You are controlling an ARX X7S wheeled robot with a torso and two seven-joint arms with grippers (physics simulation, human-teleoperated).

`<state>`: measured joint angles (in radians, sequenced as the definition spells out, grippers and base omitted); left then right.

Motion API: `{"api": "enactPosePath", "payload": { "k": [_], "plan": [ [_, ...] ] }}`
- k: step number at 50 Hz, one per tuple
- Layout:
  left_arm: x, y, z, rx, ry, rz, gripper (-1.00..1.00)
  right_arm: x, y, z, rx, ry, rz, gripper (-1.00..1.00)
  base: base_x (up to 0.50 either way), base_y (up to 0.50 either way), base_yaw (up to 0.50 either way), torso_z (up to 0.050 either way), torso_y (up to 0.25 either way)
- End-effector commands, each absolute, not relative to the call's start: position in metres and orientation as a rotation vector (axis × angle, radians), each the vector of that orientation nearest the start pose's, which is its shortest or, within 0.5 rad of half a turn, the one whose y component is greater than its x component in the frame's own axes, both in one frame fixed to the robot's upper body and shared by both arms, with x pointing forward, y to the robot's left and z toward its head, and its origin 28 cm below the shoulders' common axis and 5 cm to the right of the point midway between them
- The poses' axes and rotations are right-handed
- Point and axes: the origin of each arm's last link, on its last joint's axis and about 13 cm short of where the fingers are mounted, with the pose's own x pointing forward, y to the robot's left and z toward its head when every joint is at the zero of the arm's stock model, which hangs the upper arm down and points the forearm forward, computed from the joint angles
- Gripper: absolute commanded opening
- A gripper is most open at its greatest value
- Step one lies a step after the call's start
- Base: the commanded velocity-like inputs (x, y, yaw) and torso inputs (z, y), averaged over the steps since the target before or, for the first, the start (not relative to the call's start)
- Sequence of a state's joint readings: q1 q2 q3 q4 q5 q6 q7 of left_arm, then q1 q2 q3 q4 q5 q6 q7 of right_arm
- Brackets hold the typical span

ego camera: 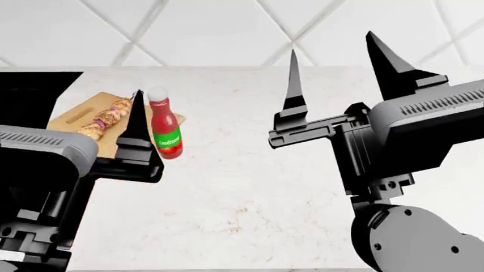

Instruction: Pick the skewer from the plate and place it on the cutting board. Then pick the condiment bottle from the cabinet and place it next to the cutting board.

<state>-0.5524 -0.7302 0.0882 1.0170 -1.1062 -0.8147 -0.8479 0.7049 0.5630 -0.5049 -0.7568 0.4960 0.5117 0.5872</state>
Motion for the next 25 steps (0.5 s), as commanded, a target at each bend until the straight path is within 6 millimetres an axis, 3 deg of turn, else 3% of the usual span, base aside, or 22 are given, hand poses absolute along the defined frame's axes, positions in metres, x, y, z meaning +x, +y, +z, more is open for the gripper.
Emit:
{"api": "enactPosePath", "payload": {
  "k": [1,11,25],
  "plan": [
    [0.16,0.22,0.226,0.067,-0.425,-0.089,1.0,0.22,-0.078,0.232,-0.154,-0.693,0.171,1.0,0.0,0.0,0.0,0.0,0.0],
    [0.164,0.216,0.21,0.063,-0.411,-0.106,1.0,0.218,-0.078,0.219,-0.139,-0.715,0.186,1.0,0.0,0.0,0.0,0.0,0.0],
    [0.173,0.211,0.205,0.055,-0.479,-0.081,1.0,0.216,-0.078,0.213,-0.139,-0.743,0.18,1.0,0.0,0.0,0.0,0.0,0.0]
  ]
}}
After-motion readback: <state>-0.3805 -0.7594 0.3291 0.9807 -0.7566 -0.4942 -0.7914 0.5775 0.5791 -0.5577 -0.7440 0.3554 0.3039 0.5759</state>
